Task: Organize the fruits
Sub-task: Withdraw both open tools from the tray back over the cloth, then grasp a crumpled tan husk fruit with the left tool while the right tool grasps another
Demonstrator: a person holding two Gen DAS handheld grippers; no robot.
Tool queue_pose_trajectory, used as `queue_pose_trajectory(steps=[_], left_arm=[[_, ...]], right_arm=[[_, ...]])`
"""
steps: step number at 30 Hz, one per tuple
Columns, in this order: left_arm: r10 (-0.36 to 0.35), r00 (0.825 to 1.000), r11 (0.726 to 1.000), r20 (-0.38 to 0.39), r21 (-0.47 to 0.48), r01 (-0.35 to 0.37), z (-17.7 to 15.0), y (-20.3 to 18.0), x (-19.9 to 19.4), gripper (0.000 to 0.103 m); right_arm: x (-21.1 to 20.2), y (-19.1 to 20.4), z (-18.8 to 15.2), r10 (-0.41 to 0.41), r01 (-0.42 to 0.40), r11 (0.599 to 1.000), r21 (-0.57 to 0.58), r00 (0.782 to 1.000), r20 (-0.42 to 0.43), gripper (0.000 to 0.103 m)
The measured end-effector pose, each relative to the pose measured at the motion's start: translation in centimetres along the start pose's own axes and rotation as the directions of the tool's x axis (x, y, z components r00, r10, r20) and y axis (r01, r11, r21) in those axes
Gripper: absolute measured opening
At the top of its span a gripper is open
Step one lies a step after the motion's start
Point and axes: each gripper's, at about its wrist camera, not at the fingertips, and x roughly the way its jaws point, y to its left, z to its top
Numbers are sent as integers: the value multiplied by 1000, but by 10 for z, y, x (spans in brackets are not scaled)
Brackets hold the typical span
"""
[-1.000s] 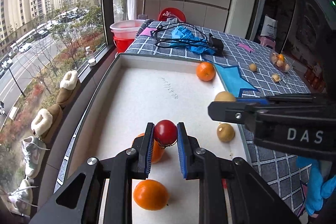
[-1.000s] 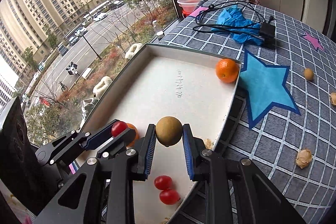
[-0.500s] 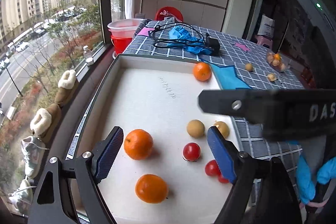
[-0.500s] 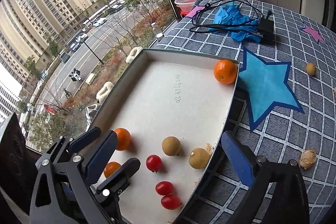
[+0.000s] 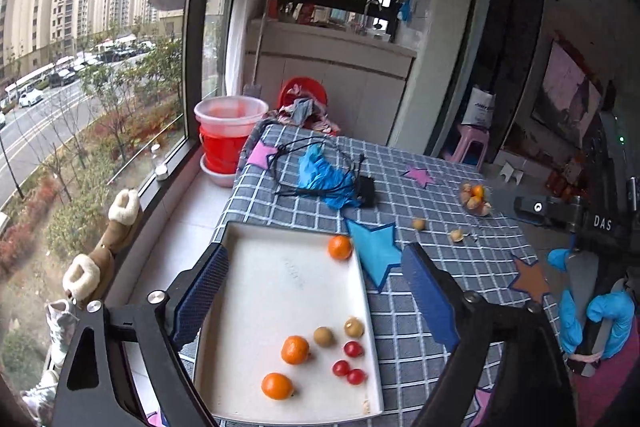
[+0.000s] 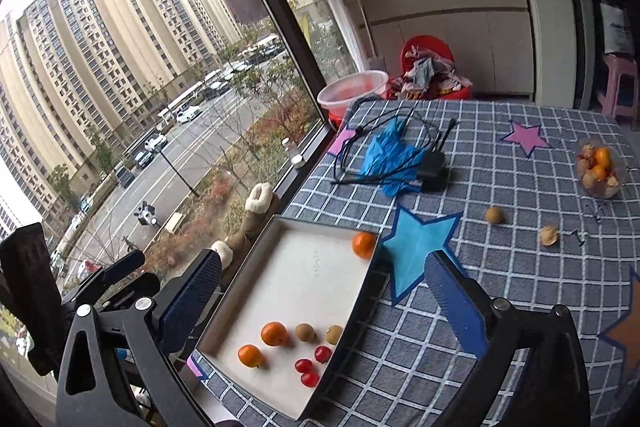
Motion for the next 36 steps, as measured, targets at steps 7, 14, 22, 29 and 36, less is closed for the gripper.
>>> queue_pose_trajectory(steps=[7,14,22,29,36], left_arm=[[-60,989,993,-135,96,74,-24,-67,49,93],[-65,952,977,-300,177,122,-73,-144,130,94],[61,945,928,-322,368,66,-112,-213,208,93],[71,929,941,-362,333,58,-120,-221,240,82],[62,926,953,-373,297,56,-125,-221,257,77]], right_arm=[[-10,-81,-14,-131,135,982,136,991,-38,102],[25,-177,-57,-228,275,927,256,953,-200,102],[46,-236,-84,-258,330,902,279,929,-267,102],[71,-256,-76,-297,359,896,262,922,-250,102],[115,-260,-60,-374,417,890,183,899,-230,102]])
